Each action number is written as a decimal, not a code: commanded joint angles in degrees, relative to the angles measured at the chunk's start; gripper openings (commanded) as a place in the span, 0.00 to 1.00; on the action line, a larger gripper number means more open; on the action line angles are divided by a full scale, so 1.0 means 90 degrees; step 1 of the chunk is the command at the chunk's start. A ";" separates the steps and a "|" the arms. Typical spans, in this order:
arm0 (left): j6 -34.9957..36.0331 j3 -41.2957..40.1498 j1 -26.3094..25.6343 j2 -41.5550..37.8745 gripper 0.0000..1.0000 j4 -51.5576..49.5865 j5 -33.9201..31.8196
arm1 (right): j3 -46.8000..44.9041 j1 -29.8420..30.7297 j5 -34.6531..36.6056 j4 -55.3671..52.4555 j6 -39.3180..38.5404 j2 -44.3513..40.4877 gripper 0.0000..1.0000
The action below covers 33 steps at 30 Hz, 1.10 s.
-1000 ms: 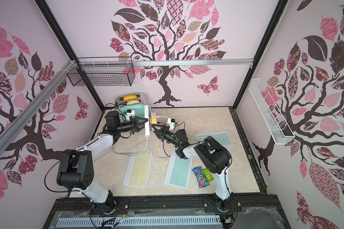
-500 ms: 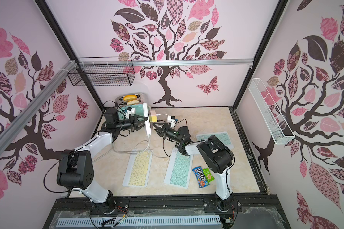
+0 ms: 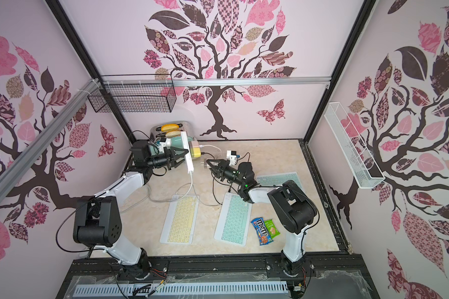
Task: Unplug the wireless keyboard
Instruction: Remove the plug from the socket, then place the socket at the center of the board.
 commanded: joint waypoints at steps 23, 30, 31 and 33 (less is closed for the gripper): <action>0.5969 0.3256 -0.0629 0.1548 0.00 -0.6260 -0.0489 | -0.0370 0.0193 -0.0521 -0.2375 -0.1937 -0.1182 0.00; 0.6453 0.4025 -0.0904 0.2781 0.00 -0.6975 -0.0781 | -0.0505 0.0192 -0.0697 -0.2273 -0.1907 -0.1182 0.00; 0.6459 0.4047 -0.0953 0.2869 0.00 -0.6927 -0.0824 | -0.0504 0.0194 -0.0718 -0.2263 -0.1914 -0.1163 0.00; 0.6421 0.4035 -0.1000 0.2994 0.00 -0.6748 -0.0875 | -0.0506 0.0197 -0.0746 -0.2273 -0.1953 -0.1122 0.00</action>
